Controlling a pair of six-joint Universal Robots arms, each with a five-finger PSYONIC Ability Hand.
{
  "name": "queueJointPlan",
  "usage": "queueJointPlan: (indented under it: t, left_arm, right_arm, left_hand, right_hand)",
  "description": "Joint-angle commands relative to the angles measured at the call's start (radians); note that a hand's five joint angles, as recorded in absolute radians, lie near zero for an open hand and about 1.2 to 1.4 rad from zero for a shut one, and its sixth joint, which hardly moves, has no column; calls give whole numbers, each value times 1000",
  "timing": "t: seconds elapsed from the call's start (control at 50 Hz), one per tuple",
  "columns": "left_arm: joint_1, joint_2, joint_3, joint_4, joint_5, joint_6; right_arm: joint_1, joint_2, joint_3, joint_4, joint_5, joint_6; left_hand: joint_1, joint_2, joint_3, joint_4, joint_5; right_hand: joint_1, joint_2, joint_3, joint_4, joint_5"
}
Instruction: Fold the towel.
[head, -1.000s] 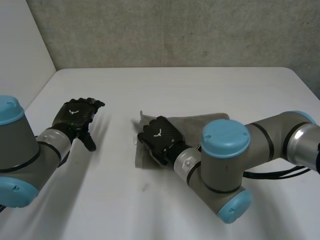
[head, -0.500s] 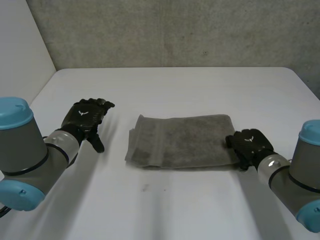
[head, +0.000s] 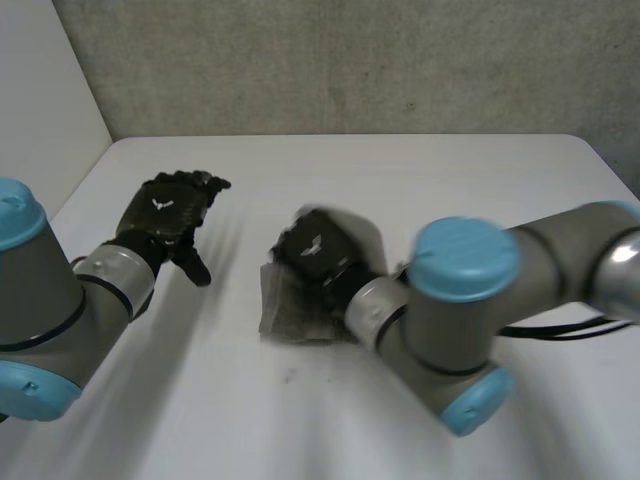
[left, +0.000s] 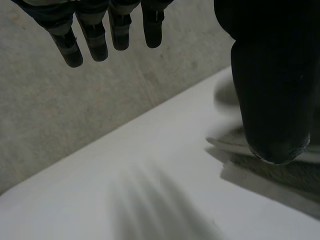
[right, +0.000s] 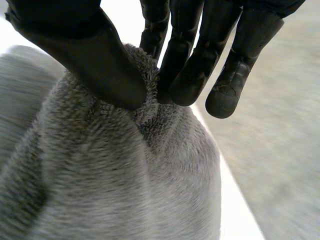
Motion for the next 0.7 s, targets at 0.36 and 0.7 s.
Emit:
queueJointPlan:
  t: [0.36,0.7]
  left_arm:
    - [-155,-205,331,-138,-9,-289]
    - [-239,-430,370,-204,-198,-319]
  right_arm:
    - [-302,-160,113,126,30,654]
    - [-247,85,-100,281,-13,643]
  left_hand:
    - [-1,9,7,7,-29]
    - [-1,9,7,7,-29]
  right_hand:
    - [-1084,-1161,-1167,-1168,-1147]
    - [-1084,-1161,-1167,-1168,-1147]
